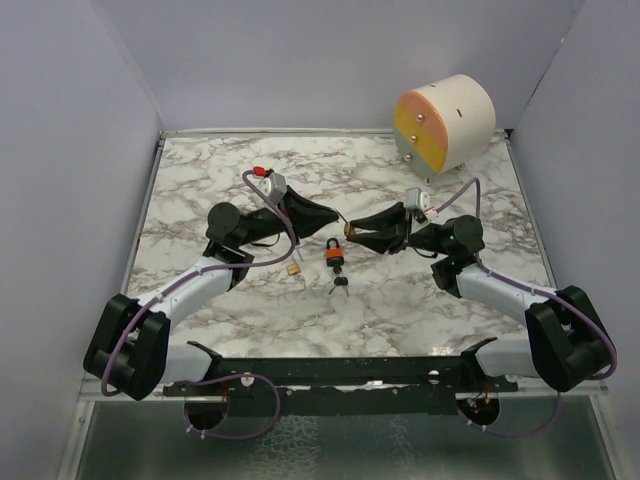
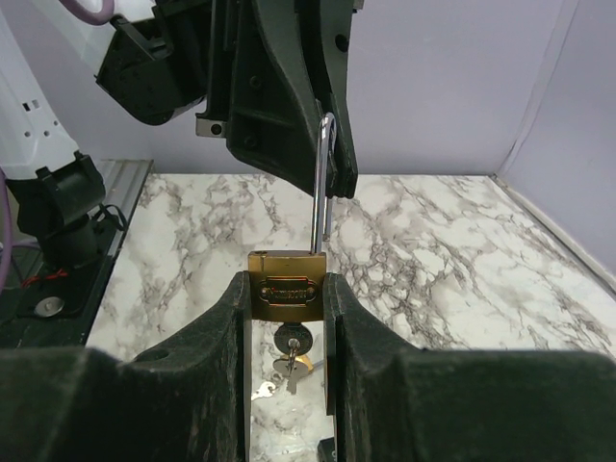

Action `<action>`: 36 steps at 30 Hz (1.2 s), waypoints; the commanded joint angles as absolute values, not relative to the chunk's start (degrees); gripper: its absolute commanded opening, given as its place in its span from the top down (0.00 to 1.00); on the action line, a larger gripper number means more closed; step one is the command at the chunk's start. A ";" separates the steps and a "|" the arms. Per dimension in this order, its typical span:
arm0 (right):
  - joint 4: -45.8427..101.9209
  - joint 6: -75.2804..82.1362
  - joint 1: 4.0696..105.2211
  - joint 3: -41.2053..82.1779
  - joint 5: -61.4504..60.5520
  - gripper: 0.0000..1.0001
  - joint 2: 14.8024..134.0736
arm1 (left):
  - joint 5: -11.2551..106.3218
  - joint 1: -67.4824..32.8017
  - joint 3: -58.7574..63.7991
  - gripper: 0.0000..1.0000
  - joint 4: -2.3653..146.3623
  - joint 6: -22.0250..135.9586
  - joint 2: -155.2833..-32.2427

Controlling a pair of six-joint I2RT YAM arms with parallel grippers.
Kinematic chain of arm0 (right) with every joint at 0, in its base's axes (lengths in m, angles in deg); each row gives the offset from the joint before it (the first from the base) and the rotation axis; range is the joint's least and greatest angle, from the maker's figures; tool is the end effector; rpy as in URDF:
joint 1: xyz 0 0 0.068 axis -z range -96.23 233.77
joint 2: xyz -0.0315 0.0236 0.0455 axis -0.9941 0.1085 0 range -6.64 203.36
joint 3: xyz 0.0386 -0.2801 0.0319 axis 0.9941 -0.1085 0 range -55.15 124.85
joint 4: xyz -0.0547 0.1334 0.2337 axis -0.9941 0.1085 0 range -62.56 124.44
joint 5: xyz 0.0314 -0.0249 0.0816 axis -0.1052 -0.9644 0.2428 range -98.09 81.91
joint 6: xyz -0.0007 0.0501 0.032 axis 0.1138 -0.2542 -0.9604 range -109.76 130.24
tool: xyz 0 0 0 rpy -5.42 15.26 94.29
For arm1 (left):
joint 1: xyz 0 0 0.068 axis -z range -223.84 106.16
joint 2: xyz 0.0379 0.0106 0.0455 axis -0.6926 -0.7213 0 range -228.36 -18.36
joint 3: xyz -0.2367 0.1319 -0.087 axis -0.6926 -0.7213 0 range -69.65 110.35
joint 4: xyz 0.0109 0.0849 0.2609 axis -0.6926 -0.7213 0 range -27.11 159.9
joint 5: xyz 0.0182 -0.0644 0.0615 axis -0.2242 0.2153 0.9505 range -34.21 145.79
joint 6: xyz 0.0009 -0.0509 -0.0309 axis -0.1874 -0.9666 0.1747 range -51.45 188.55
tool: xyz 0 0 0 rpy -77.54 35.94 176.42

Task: Lock with the key
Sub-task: Lock the lock.

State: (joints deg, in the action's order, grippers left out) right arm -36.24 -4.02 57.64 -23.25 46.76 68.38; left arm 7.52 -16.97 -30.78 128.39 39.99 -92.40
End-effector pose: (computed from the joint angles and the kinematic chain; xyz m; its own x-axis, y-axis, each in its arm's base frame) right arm 0.2279 0.1515 0.2818 0.0737 0.1942 -0.9782 -0.9896 0.1361 -0.0476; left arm 0.2394 -0.1578 0.3196 -0.1258 -0.2929 -0.9478 0.9700 0.1640 -0.1794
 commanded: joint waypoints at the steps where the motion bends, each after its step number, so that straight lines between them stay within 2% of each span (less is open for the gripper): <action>1: -35.09 -2.15 57.14 -21.36 43.56 0.99 68.83 | 9.35 -16.60 -30.64 0.99 129.66 40.72 -89.23; 12: -30.81 2.70 55.28 -20.96 34.74 0.99 68.78 | 10.30 -16.28 -30.26 1.00 129.66 37.83 -88.75; 15: -25.94 9.50 51.06 -20.18 28.06 0.99 67.90 | 11.46 -15.61 -29.58 0.97 129.67 36.21 -88.98; 22: -24.02 17.27 43.51 -20.01 12.95 0.99 67.35 | 13.23 -14.62 -30.53 1.00 129.59 35.08 -88.16; 30: -24.80 18.12 42.94 -21.66 10.09 0.99 64.47 | 14.16 -14.48 -31.91 1.00 126.59 38.12 -87.44; 36: -23.37 18.65 42.95 -23.92 12.51 0.99 59.24 | 16.44 -14.48 -32.37 1.00 120.94 43.35 -84.91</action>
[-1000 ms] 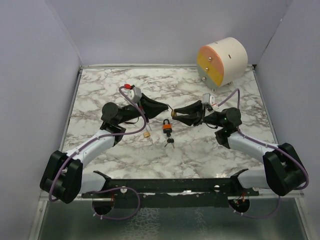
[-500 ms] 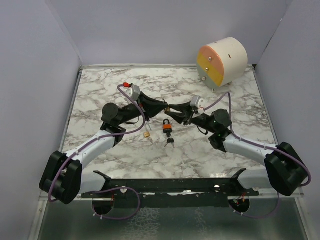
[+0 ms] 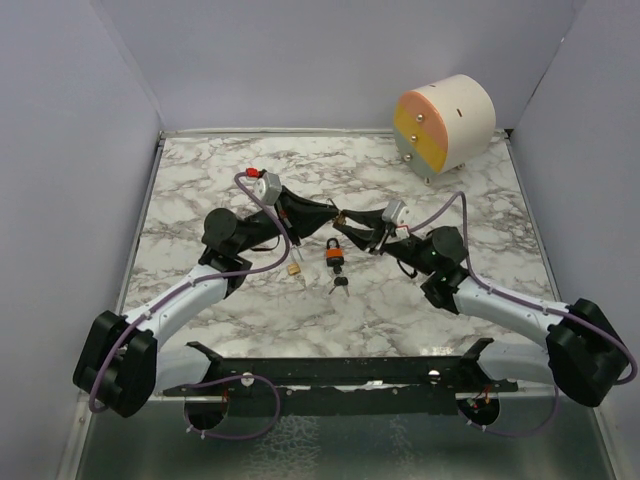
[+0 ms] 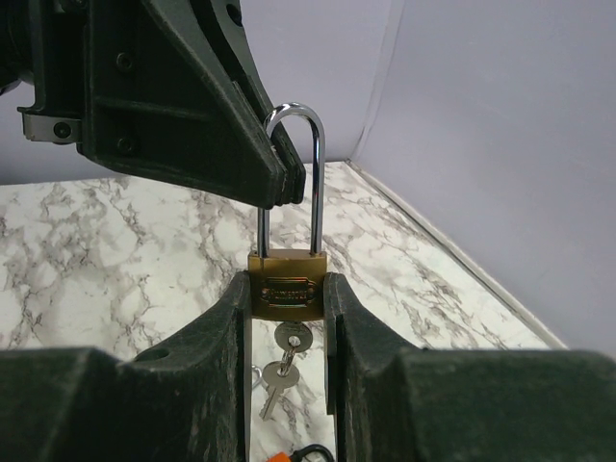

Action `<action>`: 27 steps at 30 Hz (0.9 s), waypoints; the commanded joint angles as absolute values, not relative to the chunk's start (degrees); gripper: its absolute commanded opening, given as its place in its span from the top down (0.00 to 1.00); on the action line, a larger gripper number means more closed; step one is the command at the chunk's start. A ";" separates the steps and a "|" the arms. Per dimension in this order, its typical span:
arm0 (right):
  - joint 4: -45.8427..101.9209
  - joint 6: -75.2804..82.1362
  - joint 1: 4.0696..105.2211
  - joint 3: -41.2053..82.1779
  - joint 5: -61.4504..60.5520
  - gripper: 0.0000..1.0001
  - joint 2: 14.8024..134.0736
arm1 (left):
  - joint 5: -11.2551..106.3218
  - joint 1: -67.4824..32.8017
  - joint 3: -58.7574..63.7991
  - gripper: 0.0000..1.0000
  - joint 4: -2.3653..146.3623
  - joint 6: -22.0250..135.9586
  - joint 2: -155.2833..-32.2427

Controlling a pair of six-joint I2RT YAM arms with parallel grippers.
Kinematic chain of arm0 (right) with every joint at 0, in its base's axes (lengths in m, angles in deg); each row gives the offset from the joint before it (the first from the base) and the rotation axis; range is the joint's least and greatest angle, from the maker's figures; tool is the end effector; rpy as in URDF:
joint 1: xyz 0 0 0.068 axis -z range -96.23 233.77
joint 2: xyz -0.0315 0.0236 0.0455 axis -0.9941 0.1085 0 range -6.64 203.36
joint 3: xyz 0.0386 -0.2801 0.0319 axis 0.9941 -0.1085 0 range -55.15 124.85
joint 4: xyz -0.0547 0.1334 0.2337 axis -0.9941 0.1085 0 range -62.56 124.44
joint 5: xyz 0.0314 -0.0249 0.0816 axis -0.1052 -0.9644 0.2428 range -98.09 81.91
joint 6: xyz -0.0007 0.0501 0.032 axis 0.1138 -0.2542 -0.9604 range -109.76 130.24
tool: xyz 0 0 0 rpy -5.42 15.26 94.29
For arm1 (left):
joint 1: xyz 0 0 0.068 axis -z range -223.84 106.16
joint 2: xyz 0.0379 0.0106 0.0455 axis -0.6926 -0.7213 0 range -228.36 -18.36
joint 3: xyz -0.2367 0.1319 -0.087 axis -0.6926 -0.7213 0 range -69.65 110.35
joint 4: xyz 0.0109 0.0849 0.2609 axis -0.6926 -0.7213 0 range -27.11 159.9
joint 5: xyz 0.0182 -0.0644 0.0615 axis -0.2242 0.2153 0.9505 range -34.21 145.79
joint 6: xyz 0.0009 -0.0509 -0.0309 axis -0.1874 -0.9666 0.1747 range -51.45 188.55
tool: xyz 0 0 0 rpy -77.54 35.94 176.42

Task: Lock with the key
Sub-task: Lock the lock.

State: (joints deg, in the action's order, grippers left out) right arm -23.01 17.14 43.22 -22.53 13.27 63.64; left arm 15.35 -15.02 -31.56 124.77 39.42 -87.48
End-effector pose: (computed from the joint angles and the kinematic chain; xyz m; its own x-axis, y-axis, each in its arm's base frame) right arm 0.2025 0.1942 0.2880 0.2720 0.0857 -0.9585 -0.8488 0.4906 -0.1971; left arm 0.2251 -0.1561 0.3327 -0.1222 -0.3555 -0.9267 0.9469 0.2379 -0.2161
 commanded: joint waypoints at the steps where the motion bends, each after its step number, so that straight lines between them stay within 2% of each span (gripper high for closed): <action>1: -22.84 18.74 42.97 -24.28 13.34 0.99 58.45 | 16.58 -14.48 -32.38 1.00 120.44 43.74 -84.55; 9: -20.98 18.03 42.97 -25.38 15.01 0.99 53.66 | 16.51 -14.46 -32.22 1.00 119.78 44.10 -84.07; 27: -24.24 16.44 42.91 -23.78 12.96 0.99 57.35 | 15.64 -13.20 -31.66 1.00 119.85 43.39 -85.38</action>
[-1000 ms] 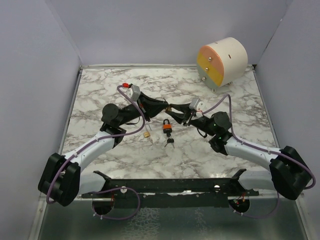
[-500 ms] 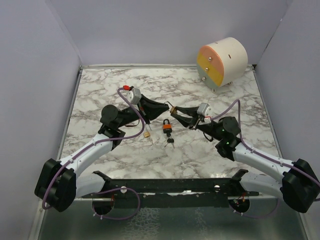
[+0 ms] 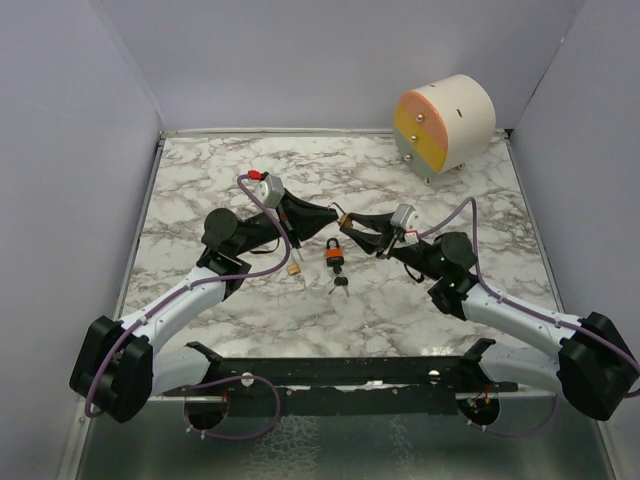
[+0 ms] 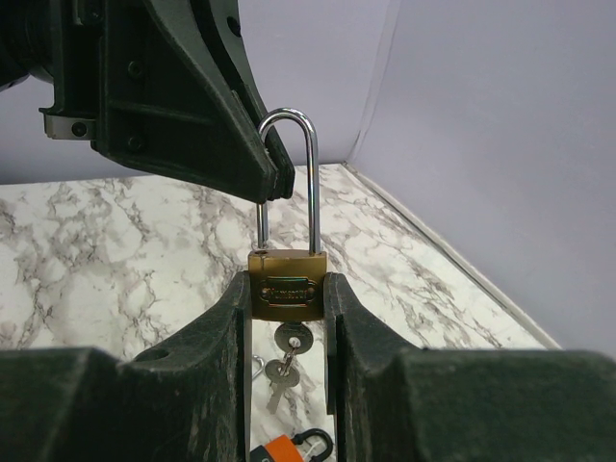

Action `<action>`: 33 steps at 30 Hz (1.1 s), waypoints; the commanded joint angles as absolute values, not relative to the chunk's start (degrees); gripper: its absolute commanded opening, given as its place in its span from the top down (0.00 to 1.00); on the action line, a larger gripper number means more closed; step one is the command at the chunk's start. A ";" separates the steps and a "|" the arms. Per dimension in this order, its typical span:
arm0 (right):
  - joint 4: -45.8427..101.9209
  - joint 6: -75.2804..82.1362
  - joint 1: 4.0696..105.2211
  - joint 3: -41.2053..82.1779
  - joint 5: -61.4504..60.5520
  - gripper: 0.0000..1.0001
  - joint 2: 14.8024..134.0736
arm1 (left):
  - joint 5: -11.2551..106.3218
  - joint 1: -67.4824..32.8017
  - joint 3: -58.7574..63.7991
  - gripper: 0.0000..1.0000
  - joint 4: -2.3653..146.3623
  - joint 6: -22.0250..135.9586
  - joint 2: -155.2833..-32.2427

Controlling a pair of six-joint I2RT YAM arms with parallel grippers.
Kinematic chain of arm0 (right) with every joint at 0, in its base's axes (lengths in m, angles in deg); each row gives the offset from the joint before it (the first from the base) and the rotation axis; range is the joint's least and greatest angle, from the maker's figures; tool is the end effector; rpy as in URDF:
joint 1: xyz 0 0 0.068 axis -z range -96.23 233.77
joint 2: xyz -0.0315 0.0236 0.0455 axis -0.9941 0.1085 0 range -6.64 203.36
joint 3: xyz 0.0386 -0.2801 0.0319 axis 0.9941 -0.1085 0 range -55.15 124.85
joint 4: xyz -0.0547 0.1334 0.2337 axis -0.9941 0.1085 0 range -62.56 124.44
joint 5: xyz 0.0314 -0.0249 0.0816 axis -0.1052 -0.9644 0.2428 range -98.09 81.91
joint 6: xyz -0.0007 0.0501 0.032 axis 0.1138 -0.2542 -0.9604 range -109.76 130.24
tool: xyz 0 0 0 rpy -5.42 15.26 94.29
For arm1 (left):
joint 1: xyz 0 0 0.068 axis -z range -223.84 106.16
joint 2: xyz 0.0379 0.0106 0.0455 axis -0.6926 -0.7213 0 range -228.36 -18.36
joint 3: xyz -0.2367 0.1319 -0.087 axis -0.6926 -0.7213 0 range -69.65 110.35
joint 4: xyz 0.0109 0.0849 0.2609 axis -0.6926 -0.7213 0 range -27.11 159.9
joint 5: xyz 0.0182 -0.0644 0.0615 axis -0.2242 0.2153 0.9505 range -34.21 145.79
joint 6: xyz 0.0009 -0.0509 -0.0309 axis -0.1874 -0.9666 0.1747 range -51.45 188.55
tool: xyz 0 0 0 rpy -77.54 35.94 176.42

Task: Lock with the key
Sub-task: Lock the lock.

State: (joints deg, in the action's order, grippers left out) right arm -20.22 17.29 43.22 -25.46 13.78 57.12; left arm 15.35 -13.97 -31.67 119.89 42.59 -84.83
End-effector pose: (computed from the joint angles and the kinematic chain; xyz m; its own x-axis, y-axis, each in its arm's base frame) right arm 0.1849 0.1796 0.2926 0.2849 0.0940 -0.9539 -0.8499 0.4850 -0.2060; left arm 0.2163 -0.1568 0.3351 -0.1092 -0.3214 -0.9406 0.9505 0.2433 -0.1934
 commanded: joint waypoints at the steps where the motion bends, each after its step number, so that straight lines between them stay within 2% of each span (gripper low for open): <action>1: -24.40 16.42 42.90 -23.73 12.73 0.99 57.33 | 15.63 -13.01 -31.68 1.00 119.82 43.45 -85.41; 33: -24.50 14.81 42.90 -21.40 13.93 0.99 58.31 | 15.05 -11.76 -32.13 1.00 121.21 42.25 -85.41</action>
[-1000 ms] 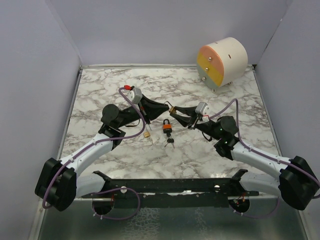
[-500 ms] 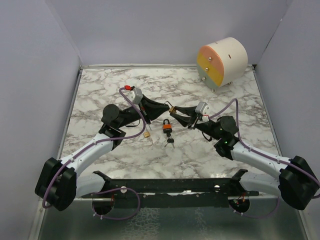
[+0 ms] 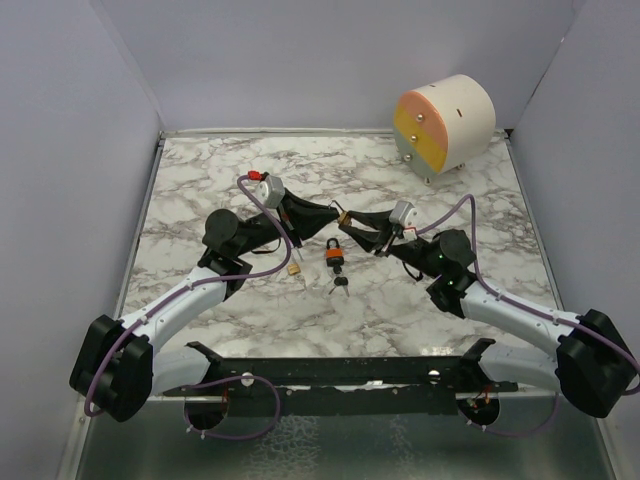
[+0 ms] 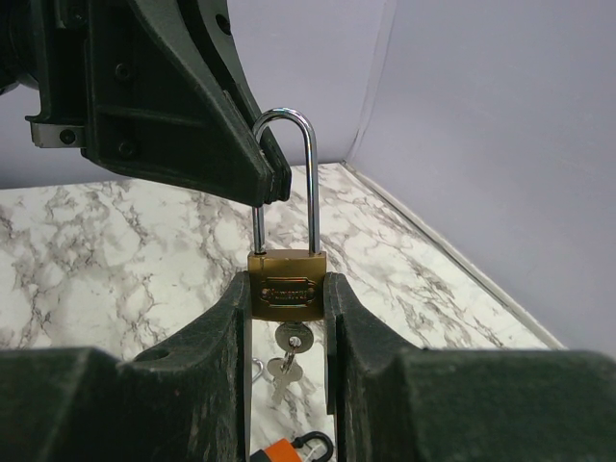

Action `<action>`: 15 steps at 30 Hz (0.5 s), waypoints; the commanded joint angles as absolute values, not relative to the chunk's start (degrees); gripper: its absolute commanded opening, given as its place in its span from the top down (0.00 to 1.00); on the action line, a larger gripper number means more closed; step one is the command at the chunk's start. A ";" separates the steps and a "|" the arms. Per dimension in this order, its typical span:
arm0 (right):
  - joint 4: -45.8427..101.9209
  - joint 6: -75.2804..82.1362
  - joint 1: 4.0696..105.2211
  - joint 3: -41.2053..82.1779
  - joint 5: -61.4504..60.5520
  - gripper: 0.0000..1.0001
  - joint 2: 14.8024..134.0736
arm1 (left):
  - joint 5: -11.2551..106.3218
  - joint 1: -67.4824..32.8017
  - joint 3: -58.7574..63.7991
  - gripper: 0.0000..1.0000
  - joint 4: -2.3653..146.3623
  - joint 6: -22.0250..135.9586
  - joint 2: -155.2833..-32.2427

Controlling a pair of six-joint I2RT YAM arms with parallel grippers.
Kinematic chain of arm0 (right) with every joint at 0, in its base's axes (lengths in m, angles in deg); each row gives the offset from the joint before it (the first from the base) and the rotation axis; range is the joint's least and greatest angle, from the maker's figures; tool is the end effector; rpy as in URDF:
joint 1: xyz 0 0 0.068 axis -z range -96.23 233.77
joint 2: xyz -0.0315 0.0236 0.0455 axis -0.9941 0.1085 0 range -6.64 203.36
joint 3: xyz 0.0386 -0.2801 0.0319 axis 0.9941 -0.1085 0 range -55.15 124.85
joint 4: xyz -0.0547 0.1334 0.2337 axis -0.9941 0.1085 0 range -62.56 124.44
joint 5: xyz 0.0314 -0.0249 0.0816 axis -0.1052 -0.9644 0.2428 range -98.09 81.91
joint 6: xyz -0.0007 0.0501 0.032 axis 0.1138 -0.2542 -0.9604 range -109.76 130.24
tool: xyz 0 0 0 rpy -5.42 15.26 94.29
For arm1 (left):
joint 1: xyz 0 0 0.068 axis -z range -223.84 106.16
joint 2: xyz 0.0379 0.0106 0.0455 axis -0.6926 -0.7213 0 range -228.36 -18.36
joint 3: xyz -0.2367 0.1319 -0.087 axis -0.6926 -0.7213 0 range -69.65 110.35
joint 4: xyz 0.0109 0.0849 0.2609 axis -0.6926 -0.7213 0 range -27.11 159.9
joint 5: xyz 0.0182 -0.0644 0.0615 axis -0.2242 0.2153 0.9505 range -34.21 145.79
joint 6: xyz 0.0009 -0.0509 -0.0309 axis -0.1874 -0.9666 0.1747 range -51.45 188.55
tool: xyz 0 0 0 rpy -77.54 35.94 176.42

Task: Lock with the key
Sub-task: Lock the lock.

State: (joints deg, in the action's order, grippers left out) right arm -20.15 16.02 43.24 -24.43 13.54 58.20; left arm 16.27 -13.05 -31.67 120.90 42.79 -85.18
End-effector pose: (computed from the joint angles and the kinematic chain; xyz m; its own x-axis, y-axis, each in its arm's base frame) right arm 0.1886 0.1825 0.2945 0.2643 0.1030 -0.9589 -0.8543 0.4864 -0.1832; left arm 0.2150 -0.1604 0.3355 -0.0997 -0.3307 -0.9385 0.9524 0.2413 -0.1862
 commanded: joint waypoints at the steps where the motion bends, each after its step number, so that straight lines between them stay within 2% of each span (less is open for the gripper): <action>1: -24.51 14.81 42.90 -21.41 13.96 0.99 58.25 | 14.94 -11.76 -32.19 1.00 121.32 42.26 -85.53; 15: -24.37 13.89 42.90 -20.06 14.72 0.99 55.66 | 14.76 -11.67 -34.46 1.00 121.36 41.98 -85.68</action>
State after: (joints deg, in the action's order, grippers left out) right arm -19.67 15.50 43.24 -24.34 13.60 58.06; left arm 16.35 -12.92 -32.70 122.41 42.35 -85.18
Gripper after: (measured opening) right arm 0.258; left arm 0.047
